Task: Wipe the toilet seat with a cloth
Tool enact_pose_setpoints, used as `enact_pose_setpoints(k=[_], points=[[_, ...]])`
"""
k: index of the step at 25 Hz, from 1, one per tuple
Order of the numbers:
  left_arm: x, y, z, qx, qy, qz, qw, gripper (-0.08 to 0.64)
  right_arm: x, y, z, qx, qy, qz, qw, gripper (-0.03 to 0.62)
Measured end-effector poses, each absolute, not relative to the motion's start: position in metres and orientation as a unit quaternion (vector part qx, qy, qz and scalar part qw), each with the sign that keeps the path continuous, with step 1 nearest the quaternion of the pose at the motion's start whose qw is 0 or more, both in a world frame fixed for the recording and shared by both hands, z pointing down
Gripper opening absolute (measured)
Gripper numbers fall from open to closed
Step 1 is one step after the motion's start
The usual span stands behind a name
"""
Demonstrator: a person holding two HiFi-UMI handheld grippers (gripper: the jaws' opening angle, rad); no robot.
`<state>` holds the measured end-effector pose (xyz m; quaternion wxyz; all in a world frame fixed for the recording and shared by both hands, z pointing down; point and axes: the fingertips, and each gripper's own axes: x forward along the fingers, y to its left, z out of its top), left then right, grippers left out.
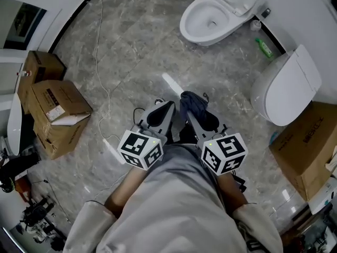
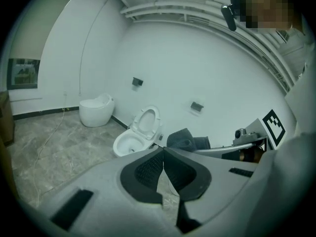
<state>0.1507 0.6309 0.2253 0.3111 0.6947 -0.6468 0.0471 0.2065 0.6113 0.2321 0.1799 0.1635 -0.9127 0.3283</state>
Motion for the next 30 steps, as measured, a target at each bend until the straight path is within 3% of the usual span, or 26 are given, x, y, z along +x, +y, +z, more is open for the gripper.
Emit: enact_pose_setpoints(k=[7,22,30], points=[[0.099,0.581,0.228,0.709,-0.634,0.037,0.307,0.009,0.155,0.575,0.233,0.165,-0.916,0.311,0.19,0.088],[-0.098,0.431,0.234,0.788,-0.519,0.066,0.324,0.009,-0.035,0.433,0.226,0.307,-0.883,0.296,0.197,0.089],[-0.162,0.354,0.236,0.813,-0.471,0.06,0.339,0.009,-0.026,0.361,0.209,0.488,-0.813,0.279,0.15,0.089]])
